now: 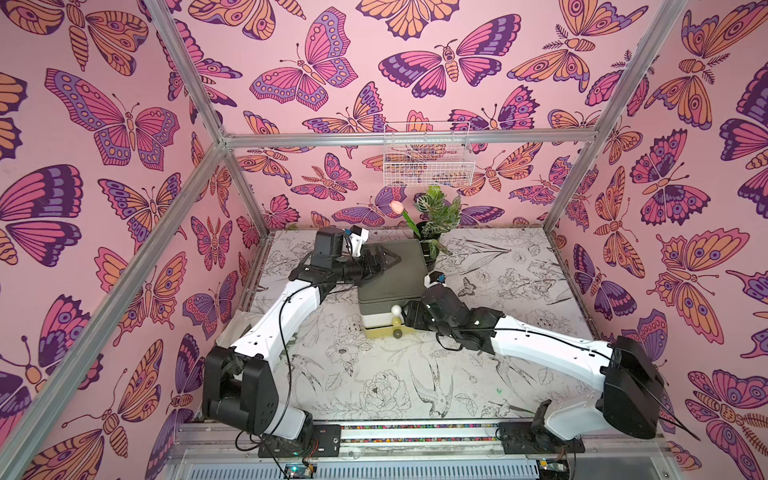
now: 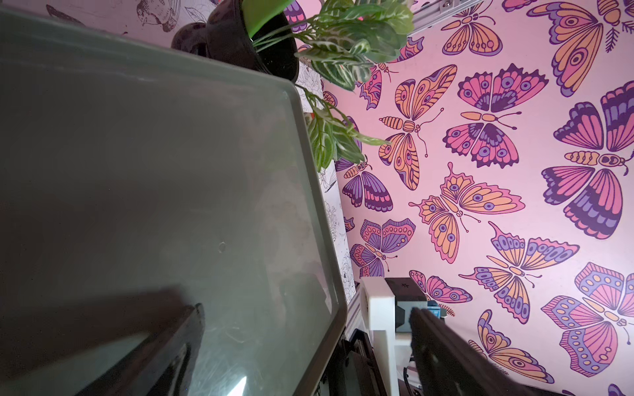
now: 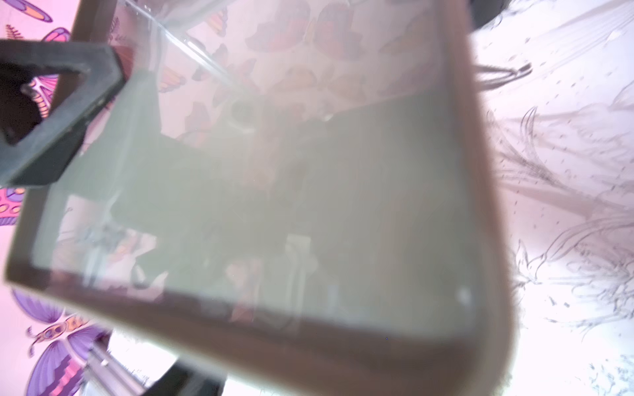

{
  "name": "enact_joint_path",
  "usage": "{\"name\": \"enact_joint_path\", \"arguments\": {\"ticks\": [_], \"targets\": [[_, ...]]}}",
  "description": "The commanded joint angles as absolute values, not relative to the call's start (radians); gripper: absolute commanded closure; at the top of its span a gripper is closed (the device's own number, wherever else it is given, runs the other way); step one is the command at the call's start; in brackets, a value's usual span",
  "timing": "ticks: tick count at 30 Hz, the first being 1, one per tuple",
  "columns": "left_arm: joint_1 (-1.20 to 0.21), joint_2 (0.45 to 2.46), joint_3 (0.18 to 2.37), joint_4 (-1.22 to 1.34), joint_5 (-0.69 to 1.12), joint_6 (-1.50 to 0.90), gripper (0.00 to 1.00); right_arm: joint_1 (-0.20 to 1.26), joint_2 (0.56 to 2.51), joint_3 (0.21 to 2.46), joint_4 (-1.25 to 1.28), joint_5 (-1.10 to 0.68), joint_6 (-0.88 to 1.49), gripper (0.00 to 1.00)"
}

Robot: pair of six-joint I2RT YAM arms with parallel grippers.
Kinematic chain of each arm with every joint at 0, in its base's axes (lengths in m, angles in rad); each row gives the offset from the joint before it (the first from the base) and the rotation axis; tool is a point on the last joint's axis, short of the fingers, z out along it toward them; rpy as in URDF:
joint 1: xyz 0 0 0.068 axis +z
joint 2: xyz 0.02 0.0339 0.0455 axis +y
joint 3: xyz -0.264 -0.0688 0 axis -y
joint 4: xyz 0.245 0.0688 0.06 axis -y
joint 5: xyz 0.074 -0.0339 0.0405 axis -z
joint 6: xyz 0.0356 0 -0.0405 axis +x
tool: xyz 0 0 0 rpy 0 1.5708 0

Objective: Take the keys out of the drawer
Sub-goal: Close the drawer in the storage box.

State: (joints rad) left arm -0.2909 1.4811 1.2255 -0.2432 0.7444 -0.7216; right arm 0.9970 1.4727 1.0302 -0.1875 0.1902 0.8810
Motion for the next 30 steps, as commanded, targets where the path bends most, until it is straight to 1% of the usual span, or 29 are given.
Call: {"name": "enact_joint_path", "arguments": {"ticks": [1, 8, 12, 15, 17, 20, 22, 25, 27, 30], "targets": [[-0.282, 1.509, 1.185, -0.328, 0.714, -0.71, 0.0, 0.995, 1.485, 1.072, -0.057, 0.212, 0.864, 0.25], [-0.284, 1.513, 1.186, -0.321, 0.725, -0.713, 0.0, 0.974, 1.468, 1.057, -0.085, 0.23, 0.865, 0.23], [-0.283, 1.511, 1.204, -0.315, 0.732, -0.716, 0.0, 0.967, 1.456, 1.071, -0.116, 0.172, 0.837, 0.23], [-0.283, 1.506, 1.227, -0.311, 0.727, -0.707, 0.0, 0.975, 1.443, 1.112, -0.208, 0.11, 0.8, 0.23], [-0.283, 1.495, 1.237, -0.31, 0.712, -0.703, 0.0, 0.984, 1.414, 1.1, -0.233, 0.094, 0.798, 0.23], [-0.278, 1.474, 1.249, -0.31, 0.693, -0.703, 0.0, 0.997, 1.327, 1.023, -0.223, 0.091, 0.851, 0.23], [-0.277, 1.462, 1.252, -0.309, 0.683, -0.704, 0.0, 0.999, 1.253, 0.948, -0.196, 0.072, 0.908, 0.23], [-0.277, 1.447, 1.243, -0.309, 0.675, -0.706, 0.0, 0.999, 1.178, 0.835, -0.076, -0.013, 0.992, 0.23], [-0.276, 1.439, 1.231, -0.31, 0.667, -0.699, 0.0, 0.999, 1.154, 0.779, -0.011, -0.056, 1.055, 0.23], [-0.278, 1.427, 1.22, -0.31, 0.654, -0.677, 0.0, 1.001, 1.147, 0.683, 0.131, -0.057, 1.192, 0.24]]}}
